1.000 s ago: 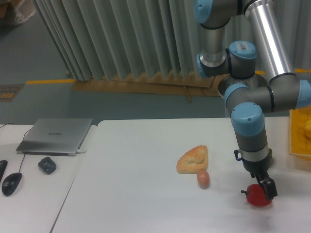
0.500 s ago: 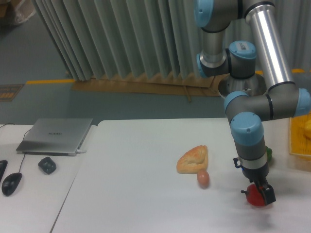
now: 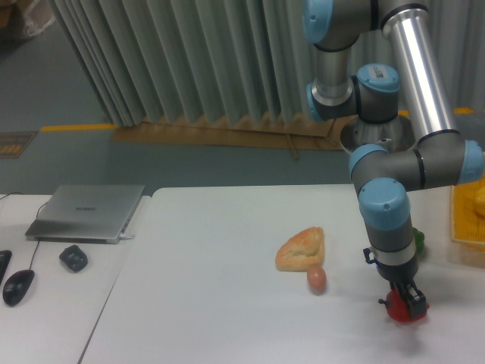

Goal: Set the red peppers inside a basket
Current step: 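Lower the gripper onto the red pepper and close on it, then lift the red pepper and carry it into the yellow basket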

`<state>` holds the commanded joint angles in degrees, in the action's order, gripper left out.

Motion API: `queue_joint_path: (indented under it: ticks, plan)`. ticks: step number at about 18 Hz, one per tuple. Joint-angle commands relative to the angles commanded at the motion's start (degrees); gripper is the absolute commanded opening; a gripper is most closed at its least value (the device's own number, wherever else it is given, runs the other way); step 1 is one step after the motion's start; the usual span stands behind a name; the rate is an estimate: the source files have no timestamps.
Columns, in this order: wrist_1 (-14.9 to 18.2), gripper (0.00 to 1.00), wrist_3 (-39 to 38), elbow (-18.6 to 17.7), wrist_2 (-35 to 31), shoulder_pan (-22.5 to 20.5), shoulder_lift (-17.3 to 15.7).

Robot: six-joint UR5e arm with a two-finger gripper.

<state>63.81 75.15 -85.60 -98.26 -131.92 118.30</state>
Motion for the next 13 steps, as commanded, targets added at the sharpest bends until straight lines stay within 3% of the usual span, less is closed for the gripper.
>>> queue_joint_path:
  ticks: [3, 9, 13]
  plan:
    - [1.13, 0.54, -0.87, -1.4, 0.17, -0.26, -2.98]
    - [10.1, 0.54, -0.26, -1.76, 2.28, -3.33, -9.67]
    - [10.81, 0.54, 0.09, -1.76, 2.64, -4.22, -10.73]
